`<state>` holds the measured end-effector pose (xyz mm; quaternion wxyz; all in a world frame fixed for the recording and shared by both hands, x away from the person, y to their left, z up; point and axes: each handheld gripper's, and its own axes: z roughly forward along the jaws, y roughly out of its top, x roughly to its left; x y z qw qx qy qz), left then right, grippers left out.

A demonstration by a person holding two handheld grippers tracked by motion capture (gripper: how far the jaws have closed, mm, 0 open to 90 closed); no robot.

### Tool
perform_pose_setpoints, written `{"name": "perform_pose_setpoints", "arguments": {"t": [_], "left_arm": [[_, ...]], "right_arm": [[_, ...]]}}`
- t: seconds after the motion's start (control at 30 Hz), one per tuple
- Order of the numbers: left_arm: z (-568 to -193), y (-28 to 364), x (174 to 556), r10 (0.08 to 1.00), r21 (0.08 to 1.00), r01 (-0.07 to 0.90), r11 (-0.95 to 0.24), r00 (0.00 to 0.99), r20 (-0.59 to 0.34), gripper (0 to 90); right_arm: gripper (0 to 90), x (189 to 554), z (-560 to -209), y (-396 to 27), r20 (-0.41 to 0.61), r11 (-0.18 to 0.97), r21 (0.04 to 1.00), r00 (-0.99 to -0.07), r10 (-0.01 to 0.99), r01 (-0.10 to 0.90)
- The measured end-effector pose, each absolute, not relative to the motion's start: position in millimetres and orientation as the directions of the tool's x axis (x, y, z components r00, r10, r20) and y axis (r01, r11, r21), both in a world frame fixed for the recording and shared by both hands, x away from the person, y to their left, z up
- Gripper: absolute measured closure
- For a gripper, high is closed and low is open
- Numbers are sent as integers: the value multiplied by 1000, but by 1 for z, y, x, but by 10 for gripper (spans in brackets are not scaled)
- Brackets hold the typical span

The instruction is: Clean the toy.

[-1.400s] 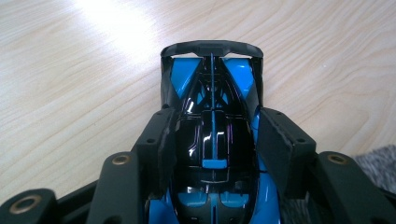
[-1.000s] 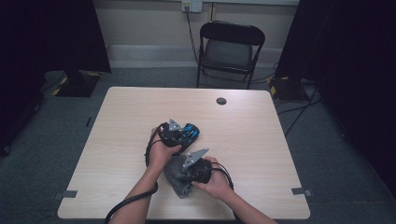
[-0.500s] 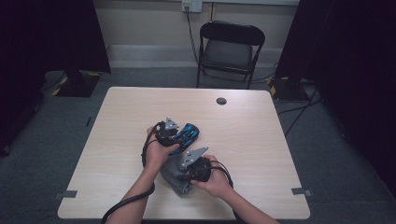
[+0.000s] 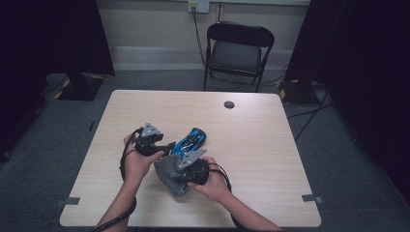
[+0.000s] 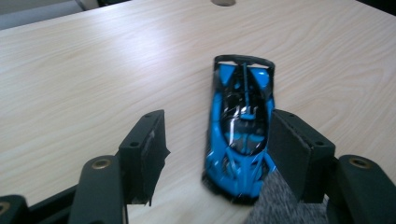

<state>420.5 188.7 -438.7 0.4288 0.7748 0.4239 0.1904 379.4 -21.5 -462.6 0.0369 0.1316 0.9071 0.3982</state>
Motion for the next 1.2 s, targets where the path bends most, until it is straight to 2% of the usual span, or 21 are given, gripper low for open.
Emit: {"name": "perform_pose_setpoints", "arguments": {"t": [0.53,0.67,0.73,0.87,1.07,1.2], "left_arm": [[-445,249,389,888,833,523,-178,451,-94,340],[-446,255,383,899,829,534,-167,429,-95,351],[-444,257,379,902,828,535,-171,422,-86,352],[-442,259,373,909,827,539,-159,407,-90,360],[-445,251,365,905,814,556,-169,415,-96,342],[-446,243,361,903,808,565,-168,416,-104,338]], "right_arm": [[775,404,-474,32,44,658,714,-953,299,239],[731,414,-476,48,43,643,720,-942,333,260],[679,417,-477,54,33,645,720,-941,336,255],[511,420,-472,54,33,638,728,-943,332,251],[377,430,-448,22,54,579,767,-926,373,277],[307,446,-437,-5,15,566,776,-905,426,279]]}}
